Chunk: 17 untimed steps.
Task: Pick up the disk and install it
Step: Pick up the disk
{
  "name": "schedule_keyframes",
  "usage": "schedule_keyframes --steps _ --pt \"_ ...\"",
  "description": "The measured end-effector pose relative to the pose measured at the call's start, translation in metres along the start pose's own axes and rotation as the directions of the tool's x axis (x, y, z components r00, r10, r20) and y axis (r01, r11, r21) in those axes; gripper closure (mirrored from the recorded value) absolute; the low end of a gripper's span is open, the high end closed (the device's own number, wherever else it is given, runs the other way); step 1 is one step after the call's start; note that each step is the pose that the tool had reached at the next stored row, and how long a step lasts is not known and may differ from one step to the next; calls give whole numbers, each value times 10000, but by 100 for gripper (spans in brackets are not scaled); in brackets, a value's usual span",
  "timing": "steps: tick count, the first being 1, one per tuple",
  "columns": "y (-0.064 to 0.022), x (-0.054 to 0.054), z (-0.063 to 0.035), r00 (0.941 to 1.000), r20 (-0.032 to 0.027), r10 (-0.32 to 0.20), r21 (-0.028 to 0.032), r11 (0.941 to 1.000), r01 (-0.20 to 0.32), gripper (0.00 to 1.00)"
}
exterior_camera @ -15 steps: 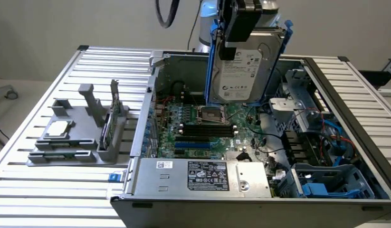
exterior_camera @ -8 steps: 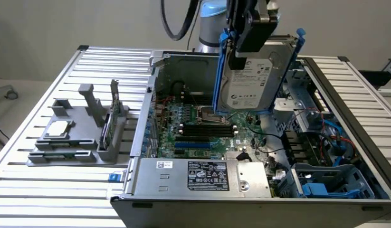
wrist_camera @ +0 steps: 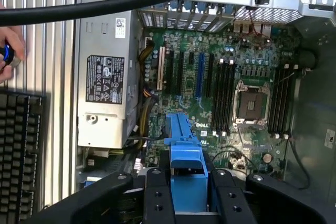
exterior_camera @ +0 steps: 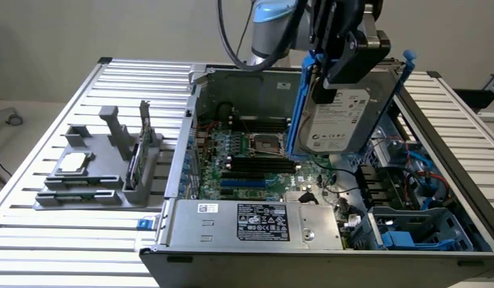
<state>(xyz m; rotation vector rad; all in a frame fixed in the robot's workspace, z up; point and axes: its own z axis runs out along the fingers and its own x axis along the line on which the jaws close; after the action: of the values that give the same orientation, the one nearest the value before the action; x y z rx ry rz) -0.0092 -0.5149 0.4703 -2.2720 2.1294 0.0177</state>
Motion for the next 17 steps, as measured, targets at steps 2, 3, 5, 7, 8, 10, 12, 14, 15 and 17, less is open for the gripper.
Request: schedule_keyframes --steps 2,3,5,7,8,10,12,14,15,17 --pt "-60 54 4 10000 -1 1 0 10000 -1 67" --pt "-91 80 7 10000 0 0 0 10000 0 67" --pt "-153 135 12 10000 0 0 0 10000 0 67" --pt "-213 188 15 10000 -1 0 0 10000 0 67" --pt "-243 214 16 10000 0 0 0 10000 0 67" --pt "-305 270 18 10000 -1 0 0 10000 0 67" --pt "-357 322 19 10000 -1 0 0 10000 0 67" --pt "-408 372 19 10000 -1 0 0 10000 0 67" --pt "-433 402 19 10000 0 0 0 10000 0 67" --pt "-474 469 19 10000 -1 0 0 10000 0 67"
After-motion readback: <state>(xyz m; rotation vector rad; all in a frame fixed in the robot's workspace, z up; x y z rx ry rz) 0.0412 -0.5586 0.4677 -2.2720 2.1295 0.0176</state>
